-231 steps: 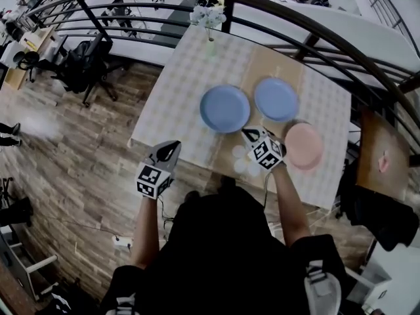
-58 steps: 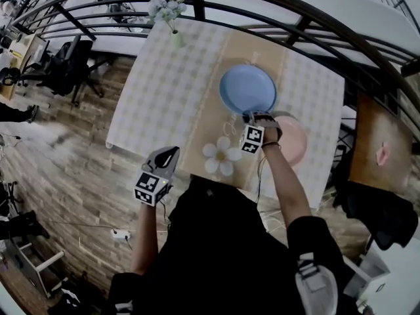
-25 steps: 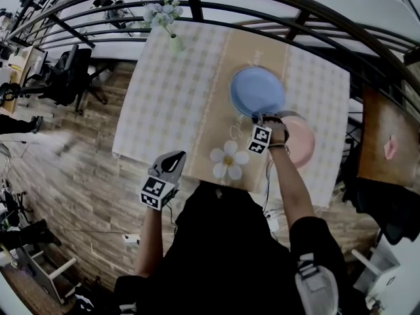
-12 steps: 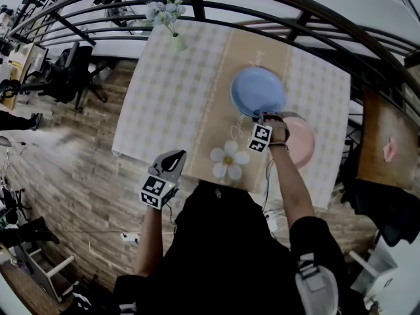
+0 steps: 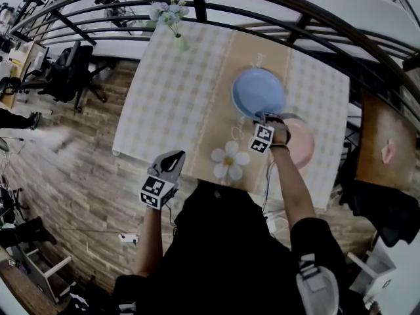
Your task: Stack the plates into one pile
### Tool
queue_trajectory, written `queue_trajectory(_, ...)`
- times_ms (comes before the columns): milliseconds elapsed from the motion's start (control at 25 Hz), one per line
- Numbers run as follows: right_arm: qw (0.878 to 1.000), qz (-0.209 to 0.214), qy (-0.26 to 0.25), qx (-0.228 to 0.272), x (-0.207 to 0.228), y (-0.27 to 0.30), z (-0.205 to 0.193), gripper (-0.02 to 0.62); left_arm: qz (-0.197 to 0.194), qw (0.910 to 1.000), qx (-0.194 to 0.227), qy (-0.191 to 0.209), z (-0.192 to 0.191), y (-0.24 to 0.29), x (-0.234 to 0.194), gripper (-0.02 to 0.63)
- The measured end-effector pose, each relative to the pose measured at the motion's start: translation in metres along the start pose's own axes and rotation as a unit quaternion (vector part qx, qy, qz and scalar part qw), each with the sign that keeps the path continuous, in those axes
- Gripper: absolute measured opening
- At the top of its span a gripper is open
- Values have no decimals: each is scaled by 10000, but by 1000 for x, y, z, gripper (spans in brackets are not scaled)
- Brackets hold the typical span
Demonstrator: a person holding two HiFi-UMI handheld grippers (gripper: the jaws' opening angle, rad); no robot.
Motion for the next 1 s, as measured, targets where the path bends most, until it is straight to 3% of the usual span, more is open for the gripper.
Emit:
queue_trajectory(600, 9995, -130, 262, -156, -6, -20, 5, 118, -186, 9997, 86, 105, 4, -17, -9, 2)
queue_trajectory(1000, 9964, -240, 663, -478, -23, -47, -11, 109, -582, 9977, 134, 308, 13, -14, -9, 2)
Point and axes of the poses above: the fingertips, and each gripper's own axes: y forward along the fingers, x to its right, z out of its top, the point moved 2 cm from there along -y, backward along the fingers, and after that the axes turned 9 degrees about -z, right-handed, at the moved point
